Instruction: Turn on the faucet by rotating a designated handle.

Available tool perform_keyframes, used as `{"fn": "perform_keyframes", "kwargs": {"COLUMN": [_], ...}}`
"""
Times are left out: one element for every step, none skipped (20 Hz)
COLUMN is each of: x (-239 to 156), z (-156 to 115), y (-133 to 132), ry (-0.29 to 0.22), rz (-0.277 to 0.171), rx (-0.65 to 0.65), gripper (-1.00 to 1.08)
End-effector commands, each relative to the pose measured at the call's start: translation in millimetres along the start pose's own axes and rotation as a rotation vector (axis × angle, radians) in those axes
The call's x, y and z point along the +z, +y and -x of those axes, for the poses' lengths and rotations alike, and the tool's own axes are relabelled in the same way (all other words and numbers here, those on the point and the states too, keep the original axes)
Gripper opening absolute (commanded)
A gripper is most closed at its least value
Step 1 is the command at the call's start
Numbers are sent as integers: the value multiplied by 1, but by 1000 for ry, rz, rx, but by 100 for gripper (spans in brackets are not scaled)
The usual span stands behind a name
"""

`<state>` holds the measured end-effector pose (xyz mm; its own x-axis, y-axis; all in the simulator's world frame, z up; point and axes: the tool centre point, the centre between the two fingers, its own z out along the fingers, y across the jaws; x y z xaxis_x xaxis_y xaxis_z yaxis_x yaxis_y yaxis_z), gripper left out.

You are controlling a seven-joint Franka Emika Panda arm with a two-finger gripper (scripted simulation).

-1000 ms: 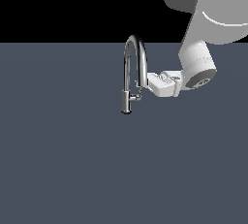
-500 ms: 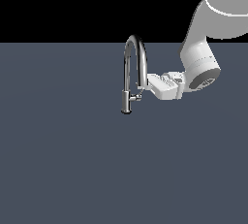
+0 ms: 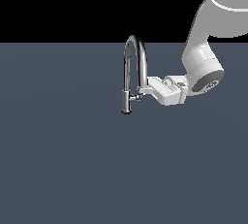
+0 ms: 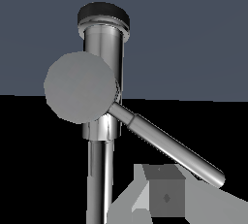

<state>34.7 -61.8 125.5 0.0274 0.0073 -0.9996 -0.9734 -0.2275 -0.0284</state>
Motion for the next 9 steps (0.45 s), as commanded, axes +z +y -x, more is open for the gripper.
{"fn": "perform_keyframes", "kwargs": {"x": [-1, -2, -3, -4, -5, -6, -7, -7, -7], "z": [-14, -21, -28, -35, -42, -49, -55, -61, -61], "y": [6, 9, 12, 15, 18, 21, 24, 27, 27], "ry": [-1, -1, 0, 0, 0, 1, 1, 1, 1], "rz": [-2, -3, -5, -6, -8, -9, -10, -12, -12], "rx": [8, 10, 12, 15, 17, 19, 21, 24, 24], "gripper": [-100, -100, -100, -100, -100, -100, -100, -100, -100]}}
